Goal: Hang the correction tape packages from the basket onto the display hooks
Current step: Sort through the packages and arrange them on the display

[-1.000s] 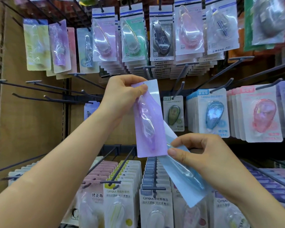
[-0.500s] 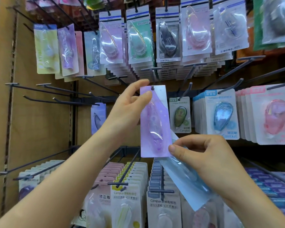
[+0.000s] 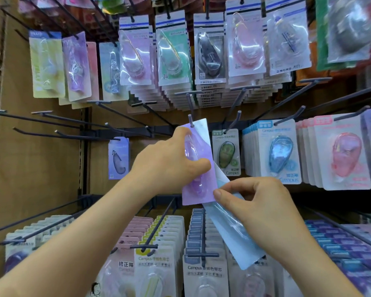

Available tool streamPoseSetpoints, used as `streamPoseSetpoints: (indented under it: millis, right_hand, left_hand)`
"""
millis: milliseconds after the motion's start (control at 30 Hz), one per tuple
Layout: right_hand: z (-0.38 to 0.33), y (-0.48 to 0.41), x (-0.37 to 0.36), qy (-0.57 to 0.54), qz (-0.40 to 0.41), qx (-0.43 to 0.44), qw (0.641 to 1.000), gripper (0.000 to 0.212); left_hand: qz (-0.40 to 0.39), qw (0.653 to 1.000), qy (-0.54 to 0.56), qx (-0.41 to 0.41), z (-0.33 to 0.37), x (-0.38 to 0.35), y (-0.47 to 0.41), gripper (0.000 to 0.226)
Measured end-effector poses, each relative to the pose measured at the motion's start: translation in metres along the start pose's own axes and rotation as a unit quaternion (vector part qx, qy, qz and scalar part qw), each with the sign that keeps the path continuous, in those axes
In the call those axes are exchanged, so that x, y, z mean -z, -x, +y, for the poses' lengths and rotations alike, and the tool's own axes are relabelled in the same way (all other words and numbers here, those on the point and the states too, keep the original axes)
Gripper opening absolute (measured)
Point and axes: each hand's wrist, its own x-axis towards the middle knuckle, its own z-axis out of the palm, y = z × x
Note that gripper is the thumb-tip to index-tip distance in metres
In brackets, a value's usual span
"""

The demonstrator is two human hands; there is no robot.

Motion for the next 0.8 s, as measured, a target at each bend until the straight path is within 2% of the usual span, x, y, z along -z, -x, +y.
streamPoseSetpoints:
  millis: [200, 300, 467, 633, 800]
  right_hand:
    - [0.008, -0.005, 0.009, 0.005, -0.017, -0.020, 1.000, 0.017]
    - [0.011, -0.007, 0.013, -0.003, 0.014, -0.030, 0.999, 0.015]
    - [0.016, -0.011, 0.025, -0.113, 0.117, -0.059, 0.985, 0.013]
    - [0.017, -0.009, 0.025, -0.222, 0.065, -0.096, 0.968, 0.038]
    - [0.017, -0.007, 0.026, -0.269, 0.043, -0.085, 0.958, 0.059]
  left_hand:
    - [-0.009, 0.993, 0.121, 0.007, -0.014, -0.027, -0.017, 0.064]
    - [-0.003, 0.983, 0.184, 0.006, -0.026, -0.038, -0.023, 0.064]
    - [0.018, 0.997, 0.076, -0.001, -0.031, -0.055, -0.040, 0.078]
    - [0.045, 0.996, -0.070, -0.015, -0.025, -0.076, -0.058, 0.088]
    - [0.063, 0.992, -0.104, -0.032, -0.023, -0.090, -0.069, 0.094]
